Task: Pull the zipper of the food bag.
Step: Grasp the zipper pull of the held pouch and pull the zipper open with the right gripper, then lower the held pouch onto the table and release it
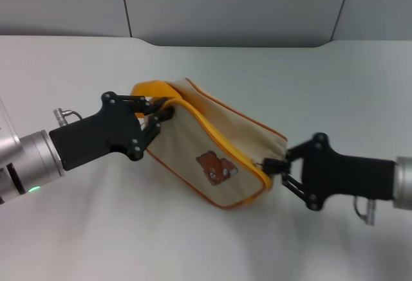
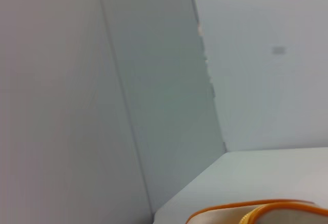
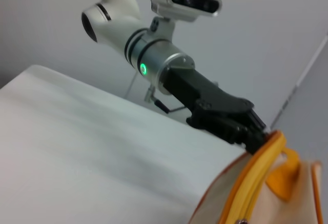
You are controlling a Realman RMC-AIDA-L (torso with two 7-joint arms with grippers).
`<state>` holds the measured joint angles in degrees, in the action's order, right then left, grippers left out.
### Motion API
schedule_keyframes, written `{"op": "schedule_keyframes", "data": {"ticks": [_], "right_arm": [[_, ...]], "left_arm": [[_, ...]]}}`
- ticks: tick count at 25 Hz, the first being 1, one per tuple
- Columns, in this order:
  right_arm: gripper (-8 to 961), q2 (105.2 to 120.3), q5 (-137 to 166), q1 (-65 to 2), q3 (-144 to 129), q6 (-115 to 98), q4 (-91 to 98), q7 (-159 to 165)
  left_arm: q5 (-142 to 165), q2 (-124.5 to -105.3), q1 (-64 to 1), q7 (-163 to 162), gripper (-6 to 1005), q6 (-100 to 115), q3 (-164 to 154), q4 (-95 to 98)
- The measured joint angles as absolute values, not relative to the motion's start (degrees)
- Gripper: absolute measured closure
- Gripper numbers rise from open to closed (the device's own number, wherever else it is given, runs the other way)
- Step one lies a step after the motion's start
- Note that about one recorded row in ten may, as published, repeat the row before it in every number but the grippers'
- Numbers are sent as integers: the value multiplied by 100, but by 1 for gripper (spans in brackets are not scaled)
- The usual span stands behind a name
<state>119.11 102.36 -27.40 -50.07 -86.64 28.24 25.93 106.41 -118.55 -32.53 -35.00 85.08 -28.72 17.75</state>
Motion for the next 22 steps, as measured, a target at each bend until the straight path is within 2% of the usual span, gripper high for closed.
{"op": "schedule_keyframes", "data": {"ticks": [6, 19, 22], "right_arm": [[954, 11910, 10224, -2333, -4893, -8762, 3037, 2742], [926, 11907, 10191, -2377, -3543, -9350, 2569, 3824], [812, 11880, 10190, -2422, -3217, -9526, 2436, 4194]], "left_arm": [[10599, -11856, -3180, -3609, 901, 8366, -2798, 1760], [10245, -11884, -2923, -3827, 901, 8261, -2670, 1137], [10154, -11891, -2834, -3801, 901, 8205, -2651, 970]]}}
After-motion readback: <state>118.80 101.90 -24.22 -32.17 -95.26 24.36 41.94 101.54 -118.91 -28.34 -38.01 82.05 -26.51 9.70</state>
